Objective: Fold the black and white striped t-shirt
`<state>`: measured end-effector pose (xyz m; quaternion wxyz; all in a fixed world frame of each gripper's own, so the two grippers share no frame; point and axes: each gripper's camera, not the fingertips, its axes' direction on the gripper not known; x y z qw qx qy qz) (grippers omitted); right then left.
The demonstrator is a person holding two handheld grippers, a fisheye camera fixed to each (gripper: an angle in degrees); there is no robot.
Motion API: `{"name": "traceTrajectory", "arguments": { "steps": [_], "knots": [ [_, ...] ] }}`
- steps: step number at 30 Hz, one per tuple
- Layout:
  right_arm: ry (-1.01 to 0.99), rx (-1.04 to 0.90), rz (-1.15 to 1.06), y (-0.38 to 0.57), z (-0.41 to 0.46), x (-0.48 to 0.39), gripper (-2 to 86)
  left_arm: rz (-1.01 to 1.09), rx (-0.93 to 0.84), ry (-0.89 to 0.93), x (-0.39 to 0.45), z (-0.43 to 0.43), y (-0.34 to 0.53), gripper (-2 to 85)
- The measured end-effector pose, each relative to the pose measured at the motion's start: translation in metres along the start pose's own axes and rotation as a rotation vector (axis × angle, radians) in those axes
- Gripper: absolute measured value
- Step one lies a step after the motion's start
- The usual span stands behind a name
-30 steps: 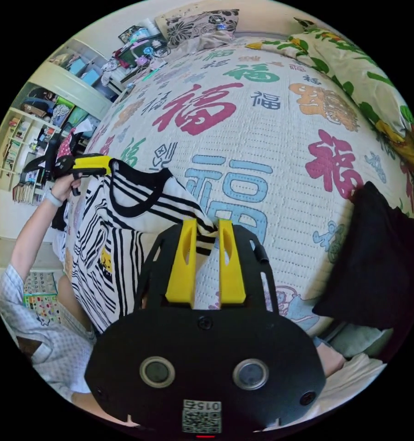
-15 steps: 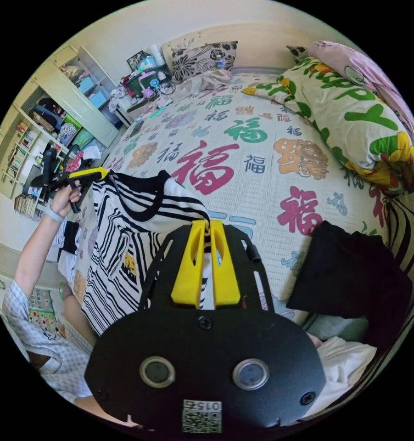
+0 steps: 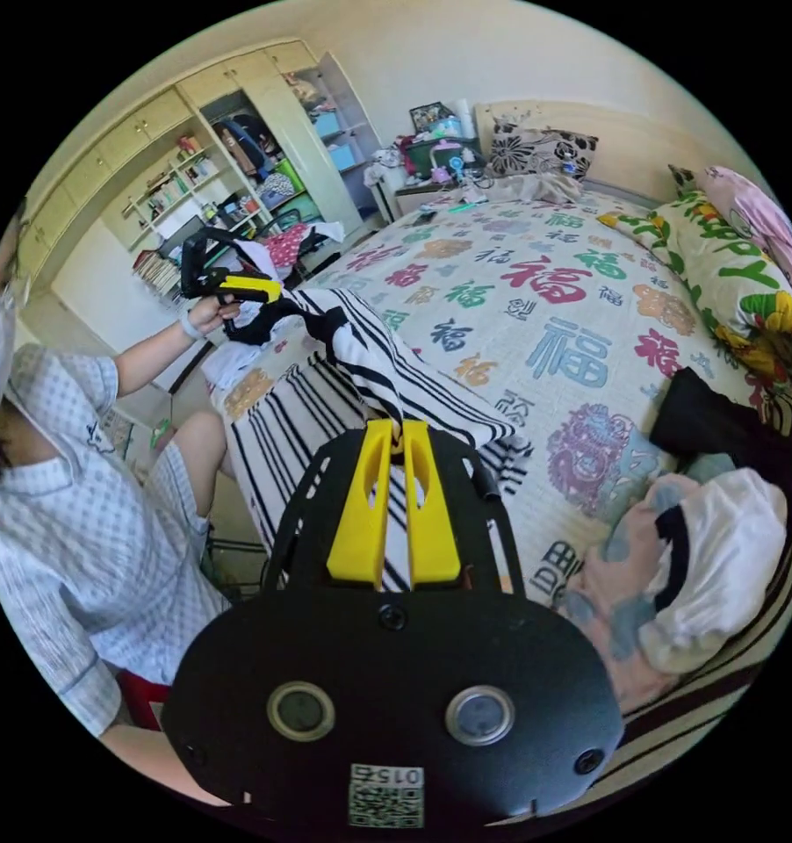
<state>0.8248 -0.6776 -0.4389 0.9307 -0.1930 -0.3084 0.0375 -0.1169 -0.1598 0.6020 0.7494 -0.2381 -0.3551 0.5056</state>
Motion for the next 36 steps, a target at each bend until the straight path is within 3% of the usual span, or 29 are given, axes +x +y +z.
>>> {"name": "traceTrajectory", "arguments": {
  "steps": [5, 12, 17, 21, 23, 26, 29, 32, 36],
  "knots": [
    [-0.028, -0.057, -0.087, 0.109, 0.014, -0.073, 2.1, 0.088, -0.040, 0.049, 0.098, -0.043, 0.119, -0.2],
    [0.070, -0.340, -0.032, 0.202, 0.095, -0.093, 3.4, -0.017, -0.282, 0.035, 0.164, -0.004, 0.230, -0.3],
    [0.145, -0.374, 0.027, 0.225, 0.091, -0.090, 0.4, -0.112, -0.339, -0.015, 0.161, -0.026, 0.242, -0.6],
    [0.162, -0.236, 0.023, 0.222, 0.080, -0.098, -0.4, -0.193, -0.166, -0.014, 0.153, -0.067, 0.227, -0.2],
    [0.128, -0.216, 0.005, 0.217, 0.093, -0.099, -0.5, -0.210, -0.163, -0.007, 0.151, -0.063, 0.218, 0.1],
    [0.091, -0.286, 0.041, 0.212, 0.133, -0.087, -0.7, -0.244, -0.241, 0.034, 0.145, -0.040, 0.216, -0.2],
    [0.078, -0.421, 0.089, 0.223, 0.166, -0.069, -0.8, -0.272, -0.469, 0.035, 0.138, -0.016, 0.235, -0.4],
    [-0.021, -0.395, 0.160, 0.231, 0.154, -0.044, -0.6, -0.301, -0.447, 0.085, 0.122, -0.042, 0.238, 0.5],
    [-0.005, -0.099, 0.307, 0.231, 0.103, 0.017, 2.3, -0.445, -0.137, 0.091, 0.054, -0.104, 0.220, 7.4]
  ]
}}
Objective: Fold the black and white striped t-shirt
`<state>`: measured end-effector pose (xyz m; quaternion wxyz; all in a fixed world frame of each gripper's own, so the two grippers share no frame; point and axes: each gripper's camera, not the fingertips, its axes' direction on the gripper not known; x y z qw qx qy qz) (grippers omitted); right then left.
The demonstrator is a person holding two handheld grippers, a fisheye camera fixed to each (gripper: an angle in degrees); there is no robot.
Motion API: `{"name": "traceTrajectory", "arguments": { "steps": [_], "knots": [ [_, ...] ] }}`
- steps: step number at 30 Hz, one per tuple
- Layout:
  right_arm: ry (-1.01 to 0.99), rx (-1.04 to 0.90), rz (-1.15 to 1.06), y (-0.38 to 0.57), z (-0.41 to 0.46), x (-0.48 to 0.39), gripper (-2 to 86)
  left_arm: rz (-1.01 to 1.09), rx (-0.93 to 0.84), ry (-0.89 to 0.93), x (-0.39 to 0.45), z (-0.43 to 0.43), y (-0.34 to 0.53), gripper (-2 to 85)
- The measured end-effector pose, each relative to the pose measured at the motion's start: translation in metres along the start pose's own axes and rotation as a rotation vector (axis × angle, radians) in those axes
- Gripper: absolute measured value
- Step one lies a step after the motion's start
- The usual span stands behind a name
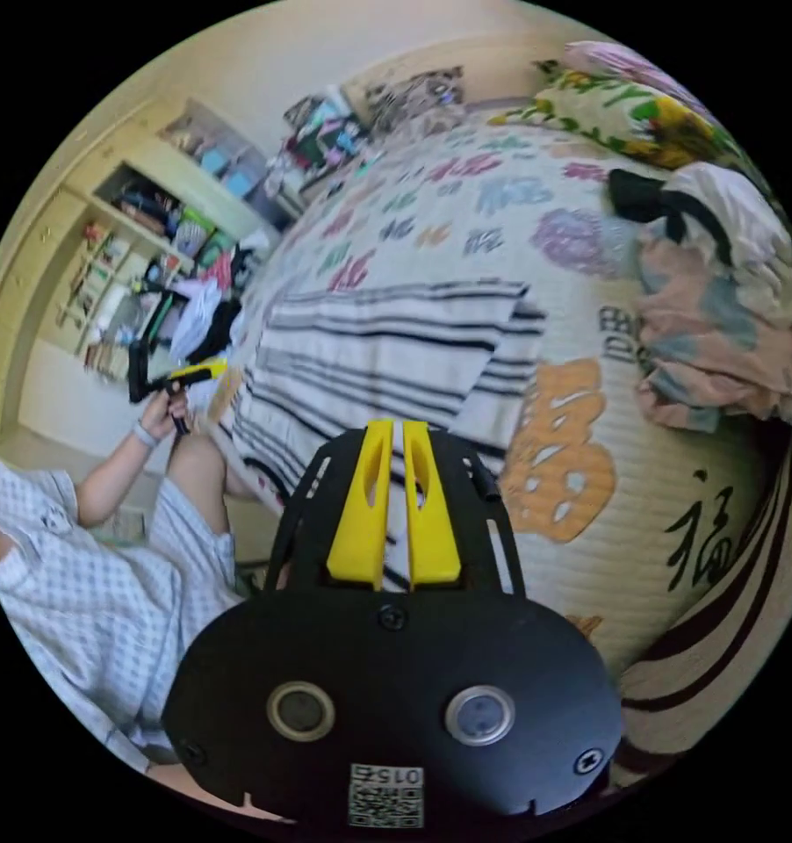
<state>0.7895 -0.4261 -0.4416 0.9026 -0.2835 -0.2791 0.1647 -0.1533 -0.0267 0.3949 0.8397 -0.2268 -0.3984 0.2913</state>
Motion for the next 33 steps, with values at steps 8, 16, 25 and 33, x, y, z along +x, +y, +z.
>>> {"name": "traceTrajectory", "arguments": {
  "steps": [8, 16, 25, 33],
  "knots": [
    [-0.122, 0.136, 0.303, -0.071, 0.012, 0.124, 8.5, -0.341, 0.128, 0.096, -0.123, -0.016, -0.084, 9.5],
    [-0.204, 0.060, 0.365, -0.107, 0.061, 0.191, 0.4, -0.421, 0.084, 0.252, -0.179, -0.016, -0.105, 0.7],
    [-0.100, 0.079, 0.413, -0.108, 0.092, 0.203, 3.1, -0.388, 0.140, 0.231, -0.174, -0.075, -0.075, 5.2],
    [-0.184, -0.062, -0.020, -0.032, 0.141, 0.092, -0.3, -0.091, -0.060, 0.356, -0.050, -0.110, 0.028, 5.7]
  ]
}}
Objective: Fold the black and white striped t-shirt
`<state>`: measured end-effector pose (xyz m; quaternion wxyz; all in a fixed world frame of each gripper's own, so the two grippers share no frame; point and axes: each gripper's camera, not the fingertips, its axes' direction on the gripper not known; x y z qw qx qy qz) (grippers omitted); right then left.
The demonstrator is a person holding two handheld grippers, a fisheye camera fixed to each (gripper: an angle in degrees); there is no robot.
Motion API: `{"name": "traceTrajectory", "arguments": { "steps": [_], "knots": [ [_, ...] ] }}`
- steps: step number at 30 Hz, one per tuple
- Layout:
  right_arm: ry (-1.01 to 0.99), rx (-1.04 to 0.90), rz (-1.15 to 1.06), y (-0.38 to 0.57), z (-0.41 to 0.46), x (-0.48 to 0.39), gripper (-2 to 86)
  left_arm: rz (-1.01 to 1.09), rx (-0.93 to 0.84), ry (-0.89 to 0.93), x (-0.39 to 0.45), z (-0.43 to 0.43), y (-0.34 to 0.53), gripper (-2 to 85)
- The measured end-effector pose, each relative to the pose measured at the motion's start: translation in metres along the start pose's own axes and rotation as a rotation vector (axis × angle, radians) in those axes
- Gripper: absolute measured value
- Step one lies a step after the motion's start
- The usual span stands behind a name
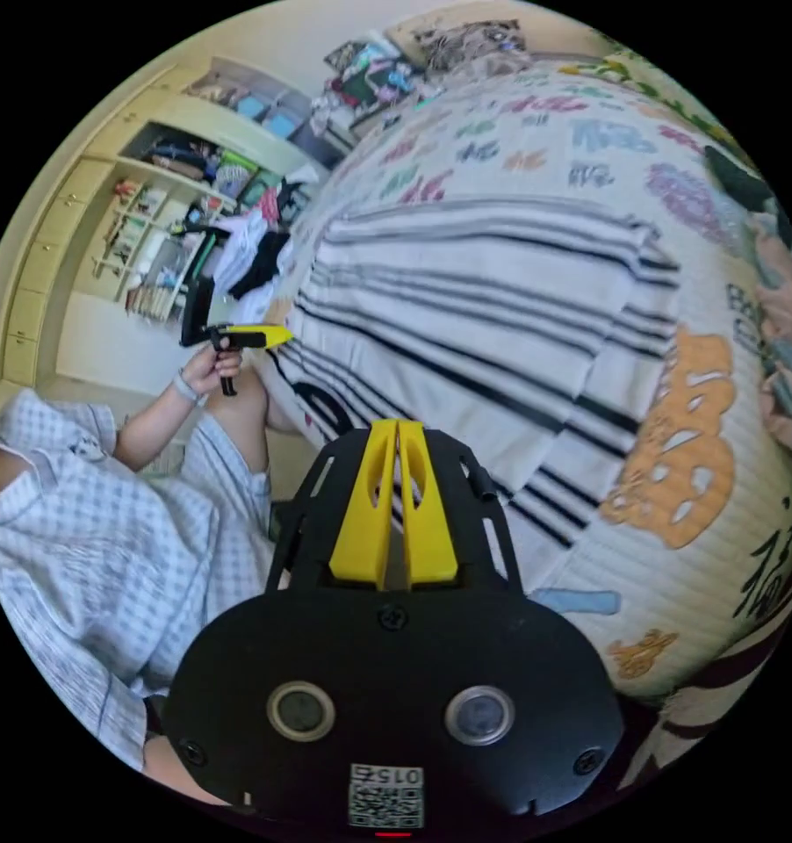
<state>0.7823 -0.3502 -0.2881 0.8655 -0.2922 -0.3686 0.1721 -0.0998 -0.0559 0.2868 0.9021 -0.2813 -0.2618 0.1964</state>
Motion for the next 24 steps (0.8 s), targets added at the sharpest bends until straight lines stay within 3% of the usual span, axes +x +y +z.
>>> {"name": "traceTrajectory", "arguments": {
  "steps": [3, 5, 8, 13, 15, 19, 22, 24],
  "knots": [
    [0.033, -0.201, -0.003, 0.014, 0.066, -0.010, -0.6, -0.017, -0.159, -0.053, 0.012, 0.033, 0.036, 4.0],
    [0.100, -0.251, 0.019, 0.023, 0.096, -0.006, -0.6, -0.052, -0.146, -0.115, 0.014, 0.035, 0.057, 2.4],
    [0.036, -0.214, 0.129, 0.023, 0.107, 0.006, -0.6, -0.082, -0.072, -0.198, 0.030, 0.016, 0.080, 2.4],
    [0.080, -0.198, 0.128, 0.003, 0.115, -0.004, -0.2, -0.338, 0.454, -0.477, 0.033, -0.074, 0.150, 9.7],
    [0.092, -0.180, 0.111, -0.018, 0.126, -0.014, 0.4, -0.416, 0.502, -0.533, 0.021, -0.085, 0.164, 11.1],
    [0.058, -0.195, 0.066, -0.065, 0.161, -0.033, 2.1, -0.527, 0.465, -0.440, -0.009, -0.083, 0.174, 9.1],
    [0.050, -0.222, -0.007, -0.120, 0.197, -0.057, 4.1, -0.521, 0.466, -0.492, -0.010, -0.087, 0.180, 3.4],
    [0.085, -0.221, -0.077, -0.173, 0.228, -0.081, 5.1, -0.526, 0.469, -0.381, -0.019, -0.093, 0.185, 1.4]
  ]
}}
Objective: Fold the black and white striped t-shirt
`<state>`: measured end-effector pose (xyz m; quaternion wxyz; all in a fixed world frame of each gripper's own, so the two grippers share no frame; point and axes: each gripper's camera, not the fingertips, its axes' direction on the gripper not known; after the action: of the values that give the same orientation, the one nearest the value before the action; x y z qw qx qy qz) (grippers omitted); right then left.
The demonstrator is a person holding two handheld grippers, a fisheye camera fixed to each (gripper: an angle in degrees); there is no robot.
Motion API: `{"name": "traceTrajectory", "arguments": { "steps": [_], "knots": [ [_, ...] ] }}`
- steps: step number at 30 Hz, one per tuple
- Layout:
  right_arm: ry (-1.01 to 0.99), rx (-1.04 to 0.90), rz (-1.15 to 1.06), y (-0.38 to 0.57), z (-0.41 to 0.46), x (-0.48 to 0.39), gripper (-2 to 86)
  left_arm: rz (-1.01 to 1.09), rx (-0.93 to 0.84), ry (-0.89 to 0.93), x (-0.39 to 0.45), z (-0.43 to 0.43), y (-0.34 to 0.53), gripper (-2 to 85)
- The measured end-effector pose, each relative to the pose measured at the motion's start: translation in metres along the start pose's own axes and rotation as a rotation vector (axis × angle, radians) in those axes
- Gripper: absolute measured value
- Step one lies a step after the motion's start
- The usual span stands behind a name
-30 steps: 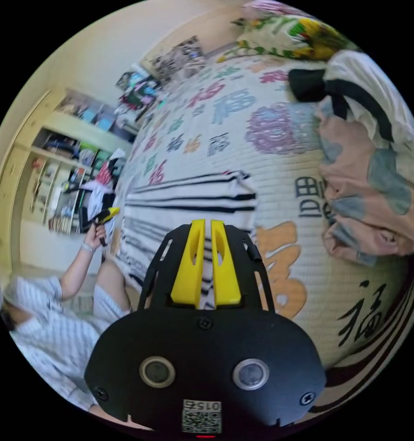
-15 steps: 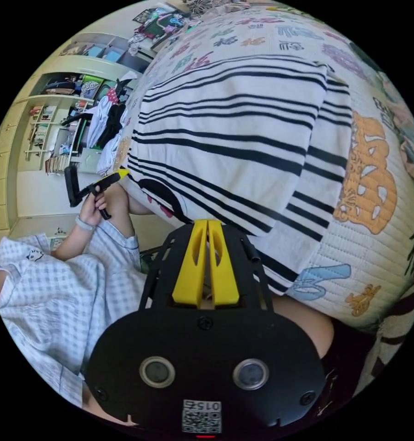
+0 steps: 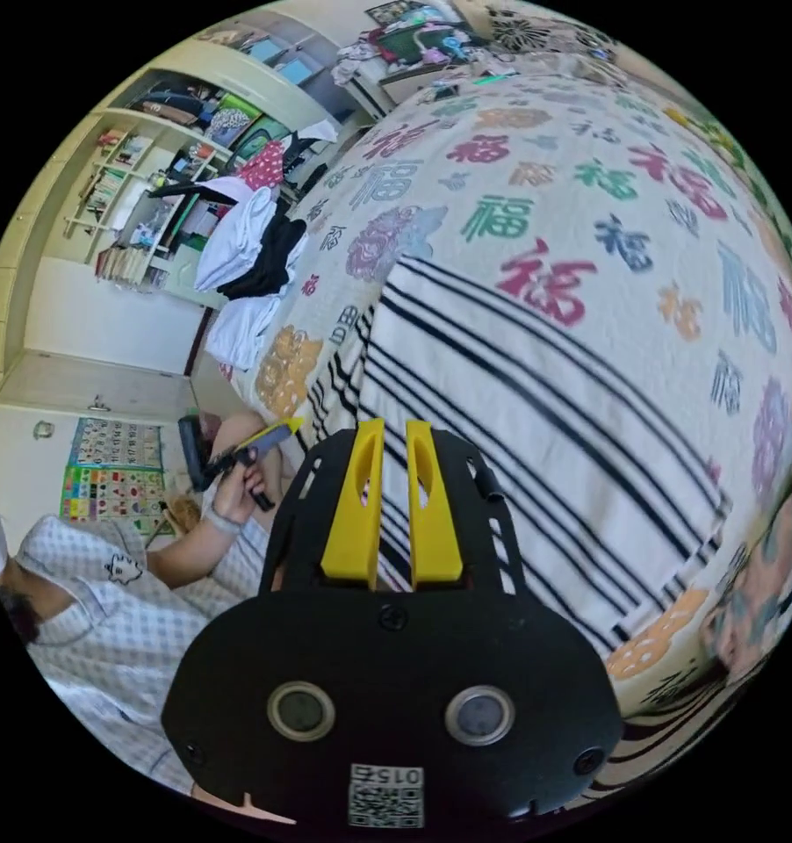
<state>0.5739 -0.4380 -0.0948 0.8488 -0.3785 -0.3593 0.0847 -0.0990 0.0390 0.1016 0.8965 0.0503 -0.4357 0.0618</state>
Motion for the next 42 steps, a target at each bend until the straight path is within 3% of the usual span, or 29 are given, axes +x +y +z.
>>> {"name": "traceTrajectory", "arguments": {
  "steps": [7, 9, 12, 15, 20, 23, 24, 27, 29, 32, 33, 37, 42],
  "knots": [
    [0.149, -0.102, -0.042, -0.178, 0.085, -0.044, 8.9, -0.097, 0.100, 0.261, -0.033, -0.050, 0.008, -0.1],
    [0.277, -0.210, -0.045, -0.230, 0.131, -0.052, 9.8, -0.120, 0.107, 0.317, -0.040, -0.055, 0.008, -0.2],
    [0.290, -0.344, 0.078, -0.272, 0.180, -0.041, 11.5, -0.138, 0.103, 0.363, -0.047, -0.060, 0.006, -0.3],
    [0.354, -0.390, 0.173, -0.293, 0.209, -0.039, 9.5, -0.139, 0.106, 0.388, -0.051, -0.064, 0.007, -0.4],
    [0.568, -0.476, 0.053, -0.308, 0.235, -0.062, 2.1, -0.162, 0.119, 0.433, -0.062, -0.072, 0.005, -0.6],
    [0.487, -0.428, 0.032, -0.314, 0.225, -0.073, 1.0, -0.195, 0.185, 0.502, -0.076, -0.094, 0.004, -0.8],
    [0.450, -0.401, 0.009, -0.316, 0.217, -0.080, 0.8, -0.208, 0.292, 0.497, -0.083, -0.113, 0.007, -0.8],
    [0.399, -0.337, -0.056, -0.313, 0.196, -0.095, 0.5, -0.157, 0.397, 0.386, -0.101, -0.153, 0.005, -0.3],
    [0.313, -0.313, -0.081, -0.309, 0.184, -0.098, 0.5, -0.109, 0.318, 0.379, -0.105, -0.150, -0.002, 0.7],
    [0.302, -0.272, -0.083, -0.301, 0.172, -0.095, 0.5, -0.124, 0.212, 0.397, -0.105, -0.118, -0.008, 8.7],
    [0.275, -0.262, -0.055, -0.299, 0.169, -0.088, 0.4, -0.117, 0.141, 0.333, -0.099, -0.101, -0.015, 10.2],
    [0.198, -0.226, 0.002, -0.296, 0.158, -0.075, 0.4, -0.033, -0.164, 0.275, -0.074, -0.029, -0.035, 9.3],
    [0.205, -0.240, -0.012, -0.294, 0.142, -0.074, 0.4, 0.043, -0.368, 0.160, -0.056, 0.026, -0.034, 5.9]
  ]
}}
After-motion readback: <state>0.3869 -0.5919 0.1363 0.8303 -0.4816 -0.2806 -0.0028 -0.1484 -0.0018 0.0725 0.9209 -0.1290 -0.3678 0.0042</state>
